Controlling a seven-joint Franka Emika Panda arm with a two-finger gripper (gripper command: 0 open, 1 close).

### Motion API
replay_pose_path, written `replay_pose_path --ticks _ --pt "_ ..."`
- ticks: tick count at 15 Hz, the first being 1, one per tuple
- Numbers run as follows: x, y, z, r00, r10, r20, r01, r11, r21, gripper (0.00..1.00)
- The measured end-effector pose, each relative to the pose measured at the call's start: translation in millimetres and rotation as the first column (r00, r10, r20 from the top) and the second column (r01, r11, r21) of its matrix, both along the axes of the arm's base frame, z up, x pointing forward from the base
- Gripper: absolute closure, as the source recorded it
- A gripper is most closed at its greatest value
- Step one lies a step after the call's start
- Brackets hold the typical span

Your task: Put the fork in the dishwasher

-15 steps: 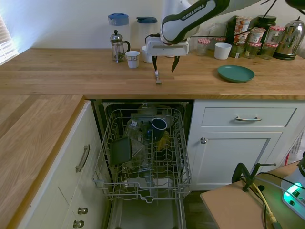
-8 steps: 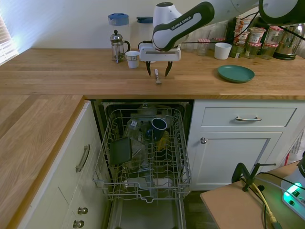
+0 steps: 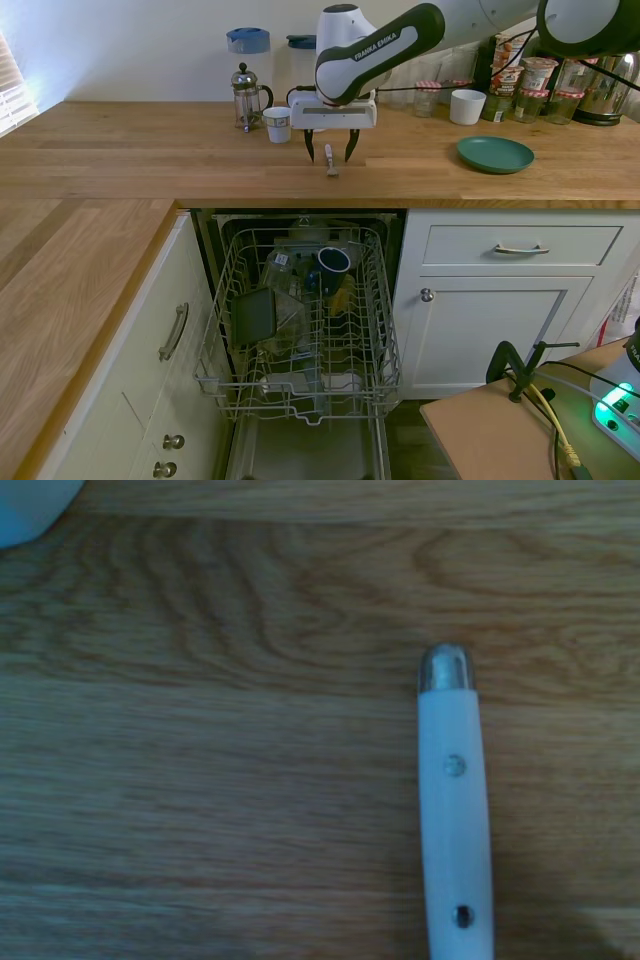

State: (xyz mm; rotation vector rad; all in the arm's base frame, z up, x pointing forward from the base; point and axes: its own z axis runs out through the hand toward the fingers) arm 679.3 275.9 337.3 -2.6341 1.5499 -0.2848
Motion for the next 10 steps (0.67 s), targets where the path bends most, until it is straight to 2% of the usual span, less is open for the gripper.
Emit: replay_pose_path --ticks 4,10 --pt "-0.7 -0.4 -0.1 1.000 -0.005 -0.028 0.005 1.000 -0.003 1.00" --pt "1.9 -3.3 0.0 0.999 -0.007 -0.031 0.007 1.000 0.001 1.00"
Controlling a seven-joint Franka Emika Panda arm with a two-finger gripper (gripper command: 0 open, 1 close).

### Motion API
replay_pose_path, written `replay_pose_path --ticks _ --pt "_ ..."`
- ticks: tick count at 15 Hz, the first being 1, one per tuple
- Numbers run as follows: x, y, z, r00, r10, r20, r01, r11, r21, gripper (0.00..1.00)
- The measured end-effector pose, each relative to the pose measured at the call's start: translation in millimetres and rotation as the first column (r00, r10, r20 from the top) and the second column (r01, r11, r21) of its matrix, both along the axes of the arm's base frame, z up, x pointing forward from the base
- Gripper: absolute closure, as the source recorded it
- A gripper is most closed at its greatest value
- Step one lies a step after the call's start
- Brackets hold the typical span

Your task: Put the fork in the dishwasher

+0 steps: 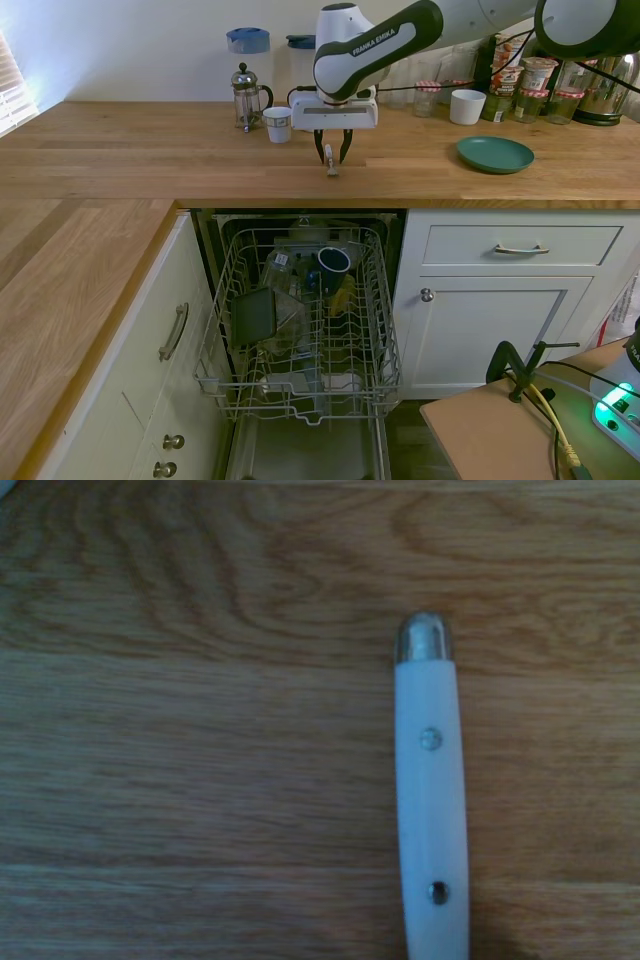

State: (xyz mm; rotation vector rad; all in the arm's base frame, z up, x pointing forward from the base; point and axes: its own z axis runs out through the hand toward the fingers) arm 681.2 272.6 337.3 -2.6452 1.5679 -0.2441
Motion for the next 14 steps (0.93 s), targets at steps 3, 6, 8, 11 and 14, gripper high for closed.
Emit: replay_pose_path --ticks 3,6,8,11,14 --pt "2 -5 0 1.000 0.002 -0.005 -0.002 1.000 0.011 1.00" --pt "5 -12 1 1.000 0.005 -0.012 -0.004 1.000 0.027 1.00" --pt "7 -19 4 1.000 -0.002 -0.015 0.002 0.999 0.037 1.00" --pt "1 -23 27 1.000 0.003 -0.004 -0.003 0.999 0.032 1.00" --pt "-26 -27 65 1.000 -0.002 0.012 0.002 0.999 0.032 1.00"
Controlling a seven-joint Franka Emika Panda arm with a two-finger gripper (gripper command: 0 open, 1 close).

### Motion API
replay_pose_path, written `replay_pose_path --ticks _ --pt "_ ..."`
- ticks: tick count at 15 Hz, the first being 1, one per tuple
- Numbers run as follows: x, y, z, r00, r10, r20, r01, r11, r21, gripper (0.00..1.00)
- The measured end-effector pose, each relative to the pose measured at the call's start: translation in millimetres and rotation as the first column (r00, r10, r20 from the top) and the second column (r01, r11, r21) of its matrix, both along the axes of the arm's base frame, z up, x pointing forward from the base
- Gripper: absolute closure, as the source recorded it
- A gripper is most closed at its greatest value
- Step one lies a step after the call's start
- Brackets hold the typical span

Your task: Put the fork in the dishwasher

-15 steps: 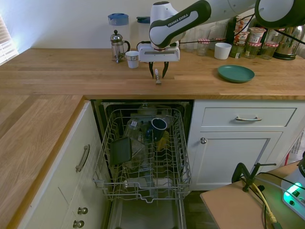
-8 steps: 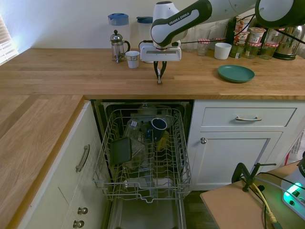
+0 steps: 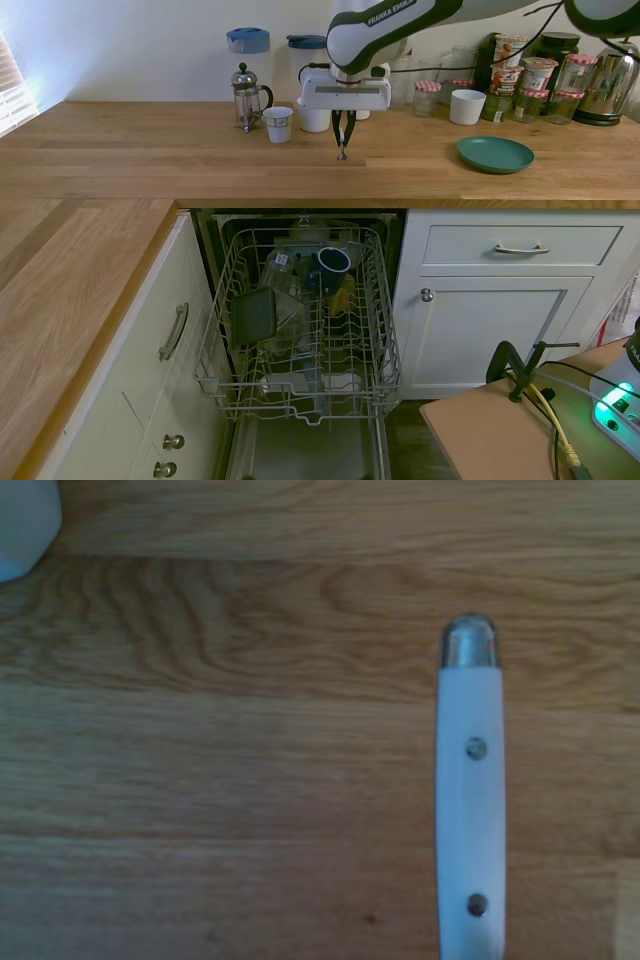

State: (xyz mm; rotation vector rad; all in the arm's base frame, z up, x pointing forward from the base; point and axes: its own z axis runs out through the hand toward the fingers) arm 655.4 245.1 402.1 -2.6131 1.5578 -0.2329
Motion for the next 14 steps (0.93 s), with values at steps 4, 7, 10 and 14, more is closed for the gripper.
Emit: replay_pose_path --ticks 4,7,10,14 --pt "-59 2 29 1.000 -0.009 0.001 0.009 1.000 0.009 1.00" --pt "-115 26 27 1.000 -0.011 0.009 0.011 1.000 0.027 1.00" --pt "-171 41 8 1.000 -0.025 0.019 0.024 0.999 0.027 1.00" --pt "-195 47 -10 1.000 -0.021 0.023 0.020 1.000 0.016 1.00"
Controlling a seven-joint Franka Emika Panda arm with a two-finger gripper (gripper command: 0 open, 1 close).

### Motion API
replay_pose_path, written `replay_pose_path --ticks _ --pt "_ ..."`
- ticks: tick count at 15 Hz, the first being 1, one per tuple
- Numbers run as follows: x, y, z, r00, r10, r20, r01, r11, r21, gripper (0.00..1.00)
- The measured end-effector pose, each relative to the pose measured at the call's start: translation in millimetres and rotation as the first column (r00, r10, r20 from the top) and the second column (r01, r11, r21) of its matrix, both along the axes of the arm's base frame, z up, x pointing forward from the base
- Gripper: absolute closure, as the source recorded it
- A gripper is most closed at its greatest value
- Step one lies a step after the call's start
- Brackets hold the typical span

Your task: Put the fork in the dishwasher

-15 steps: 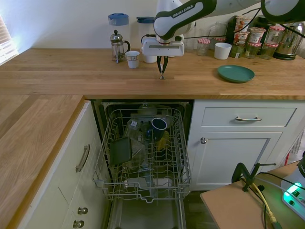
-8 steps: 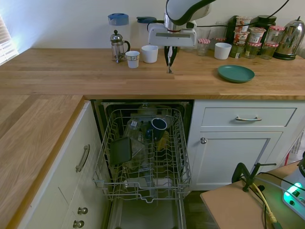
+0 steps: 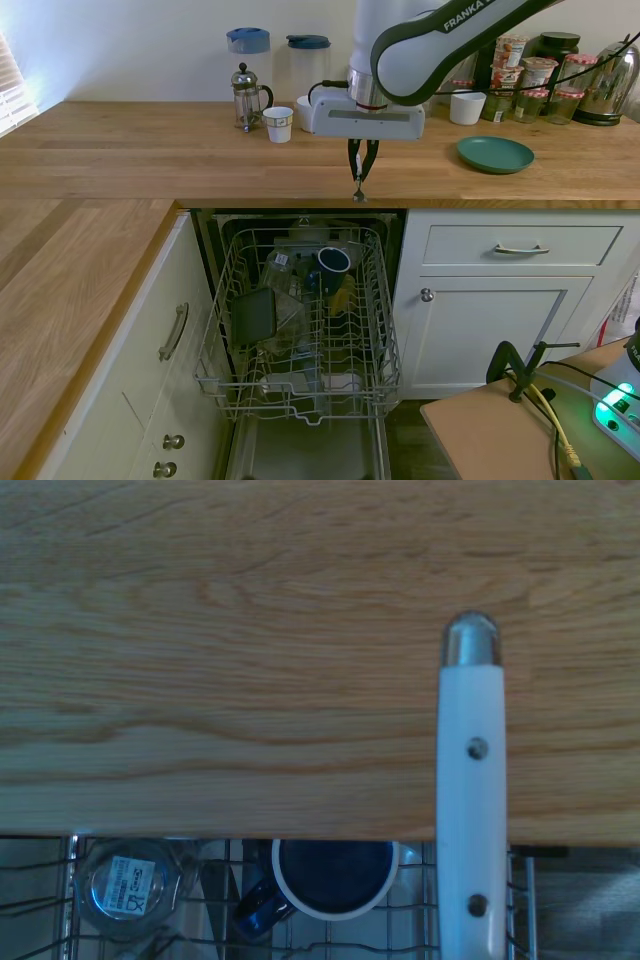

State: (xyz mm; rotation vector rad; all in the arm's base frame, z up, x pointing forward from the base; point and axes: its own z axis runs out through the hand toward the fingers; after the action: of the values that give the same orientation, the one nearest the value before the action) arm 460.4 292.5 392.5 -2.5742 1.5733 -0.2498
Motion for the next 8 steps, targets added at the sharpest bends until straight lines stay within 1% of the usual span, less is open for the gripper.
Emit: replay_pose_path --ticks 2,4,6,8 --pt "-8 10 3 1.000 0.017 0.007 -0.017 1.000 -0.005 1.00" --pt "-26 29 3 1.000 0.027 0.005 -0.027 1.000 -0.006 1.00" --pt "-52 47 -8 0.999 0.031 -0.008 -0.032 0.999 -0.015 1.00" --pt "-80 61 -27 0.999 0.032 -0.007 -0.032 0.999 -0.025 1.00"
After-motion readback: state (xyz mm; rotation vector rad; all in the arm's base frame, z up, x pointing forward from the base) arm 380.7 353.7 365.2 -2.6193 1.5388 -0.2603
